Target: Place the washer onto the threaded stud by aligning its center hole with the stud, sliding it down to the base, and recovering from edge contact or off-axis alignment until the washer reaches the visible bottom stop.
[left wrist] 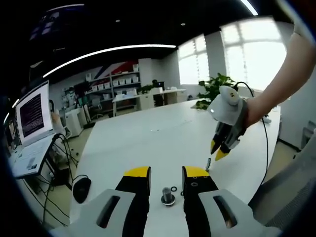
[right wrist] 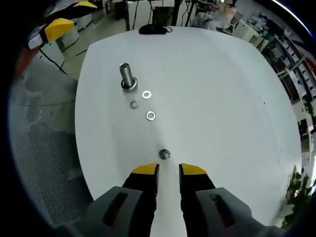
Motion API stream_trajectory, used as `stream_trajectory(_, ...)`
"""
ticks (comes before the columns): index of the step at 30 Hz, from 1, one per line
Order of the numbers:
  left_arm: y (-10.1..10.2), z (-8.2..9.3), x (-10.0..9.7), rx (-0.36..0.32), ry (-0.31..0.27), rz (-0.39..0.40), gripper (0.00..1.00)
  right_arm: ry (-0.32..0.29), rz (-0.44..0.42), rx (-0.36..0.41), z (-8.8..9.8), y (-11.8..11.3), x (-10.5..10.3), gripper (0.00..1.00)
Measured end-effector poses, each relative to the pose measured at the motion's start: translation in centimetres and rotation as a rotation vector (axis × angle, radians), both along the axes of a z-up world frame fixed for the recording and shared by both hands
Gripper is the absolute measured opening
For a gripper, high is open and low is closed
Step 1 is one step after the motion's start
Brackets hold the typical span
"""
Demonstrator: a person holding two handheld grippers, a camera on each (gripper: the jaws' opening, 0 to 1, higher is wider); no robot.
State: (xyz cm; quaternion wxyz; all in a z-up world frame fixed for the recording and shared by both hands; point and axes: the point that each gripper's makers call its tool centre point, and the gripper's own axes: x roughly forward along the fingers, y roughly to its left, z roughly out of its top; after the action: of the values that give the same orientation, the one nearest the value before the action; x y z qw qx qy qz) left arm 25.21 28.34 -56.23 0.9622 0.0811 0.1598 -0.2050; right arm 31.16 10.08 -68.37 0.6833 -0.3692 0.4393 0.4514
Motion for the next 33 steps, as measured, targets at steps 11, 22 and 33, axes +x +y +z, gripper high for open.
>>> stream_trajectory(11, -0.5, -1.4, -0.2, 0.055, 0.035, -0.020, 0.23, -0.010, -0.083, 0.103, 1.0, -2.5, -0.9, 0.20)
stream_trajectory(22, 1.0, -1.3, 0.2, 0.013, 0.024, 0.033, 0.24, -0.003, -0.207, 0.245, 1.0, -3.6, -2.2, 0.24)
stream_trajectory(33, -0.4, -2.4, -0.4, 0.030, 0.043, -0.009, 0.24, -0.003, -0.302, 0.342, 2.2, -3.8, -2.6, 0.25)
